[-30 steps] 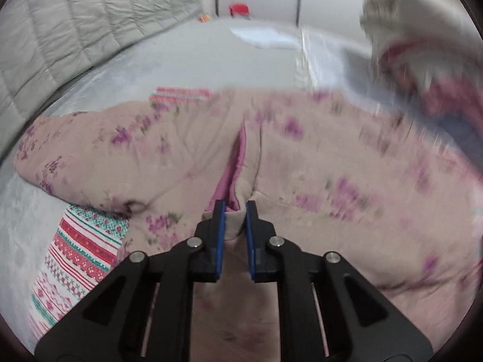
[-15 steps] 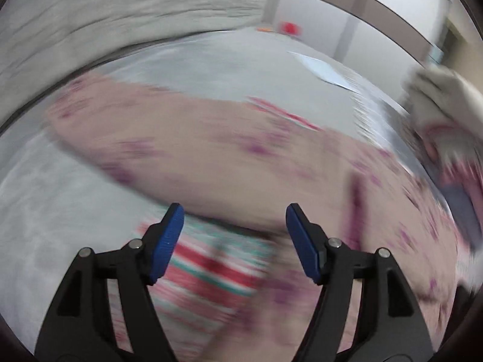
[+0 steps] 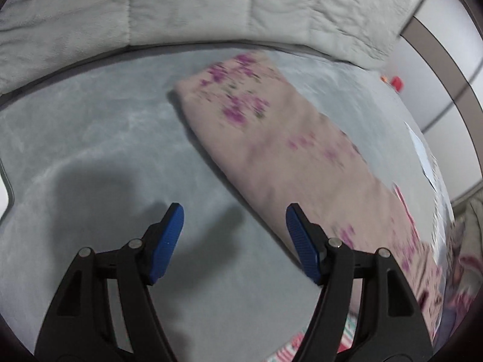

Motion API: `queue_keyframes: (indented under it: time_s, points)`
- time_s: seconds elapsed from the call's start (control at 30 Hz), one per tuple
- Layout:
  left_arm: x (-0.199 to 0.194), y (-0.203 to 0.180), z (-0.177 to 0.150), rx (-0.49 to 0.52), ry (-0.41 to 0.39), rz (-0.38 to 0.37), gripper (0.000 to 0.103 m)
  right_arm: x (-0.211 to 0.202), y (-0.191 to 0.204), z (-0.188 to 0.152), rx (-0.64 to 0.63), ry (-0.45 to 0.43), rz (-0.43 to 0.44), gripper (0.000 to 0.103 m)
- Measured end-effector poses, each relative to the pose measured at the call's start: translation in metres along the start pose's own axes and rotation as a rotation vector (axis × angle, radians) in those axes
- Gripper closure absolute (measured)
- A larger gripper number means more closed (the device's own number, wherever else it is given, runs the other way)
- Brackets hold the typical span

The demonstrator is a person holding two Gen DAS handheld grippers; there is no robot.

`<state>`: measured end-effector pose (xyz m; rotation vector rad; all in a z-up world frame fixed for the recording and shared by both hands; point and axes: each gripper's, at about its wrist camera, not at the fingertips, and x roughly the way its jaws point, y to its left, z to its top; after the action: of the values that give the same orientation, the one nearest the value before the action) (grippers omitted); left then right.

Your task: Fold large clothes

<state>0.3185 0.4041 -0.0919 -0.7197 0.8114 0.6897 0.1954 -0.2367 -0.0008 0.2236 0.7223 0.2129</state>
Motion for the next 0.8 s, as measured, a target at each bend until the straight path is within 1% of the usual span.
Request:
queue_keyframes:
  time_s: [0.13,0.23,0.27,0.3,0.33,0.37,0.4,0.43,0.47,0.5,0.53,0.6,0.67,0.7,0.73,0.8]
  points:
    - [0.017,-0.004,0.01,-0.018,0.011,0.002,0.031,0.014,0.012,-0.01,-0.035,0.046,-0.016,0.021]
    - [0.035,-0.005,0.011,-0.051,0.047,-0.018,0.029,0.023,0.013,-0.017,-0.044,0.076,-0.027,0.021]
    - [0.04,-0.006,0.01,-0.063,0.047,-0.017,0.028,0.026,0.013,-0.017,-0.045,0.083,-0.029,0.021]
    - [0.042,-0.006,0.009,-0.067,0.032,-0.011,0.028,0.028,0.014,-0.018,-0.048,0.088,-0.031,0.021]
    - [0.043,-0.01,0.007,-0.054,0.002,-0.004,0.028,0.03,0.015,-0.019,-0.053,0.093,-0.036,0.021]
    - [0.042,-0.012,0.005,-0.039,-0.009,0.0,0.028,0.032,0.015,-0.02,-0.057,0.096,-0.041,0.021]
    - [0.043,-0.018,0.004,-0.001,-0.016,0.005,0.037,0.032,0.016,-0.02,-0.057,0.098,-0.044,0.021]
    - [0.044,-0.024,0.004,0.044,-0.02,-0.004,0.068,0.033,0.015,-0.02,-0.056,0.101,-0.047,0.021]
    - [0.045,-0.029,0.005,0.075,-0.016,-0.017,0.078,0.034,0.015,-0.021,-0.053,0.104,-0.048,0.021]
    - [0.043,-0.035,0.006,0.114,-0.028,0.002,0.083,0.034,0.014,-0.021,-0.05,0.106,-0.049,0.021]
    - [0.041,-0.039,0.007,0.131,-0.039,0.005,0.088,0.035,0.014,-0.021,-0.047,0.108,-0.05,0.021]
    - [0.031,-0.043,0.011,0.14,-0.07,0.001,0.09,0.036,0.012,-0.021,-0.038,0.113,-0.052,0.021]
    - [0.013,-0.045,0.014,0.109,-0.119,-0.041,0.091,0.036,0.009,-0.021,-0.026,0.114,-0.048,0.021]
    - [-0.002,-0.048,0.016,0.087,-0.154,-0.083,0.092,0.035,0.009,-0.021,-0.02,0.112,-0.047,0.021]
    - [-0.013,-0.051,0.016,0.081,-0.177,-0.109,0.092,0.034,0.007,-0.02,-0.012,0.108,-0.044,0.021]
    - [-0.041,-0.064,0.014,0.089,-0.233,-0.173,0.092,0.032,0.004,-0.019,0.006,0.099,-0.04,0.021]
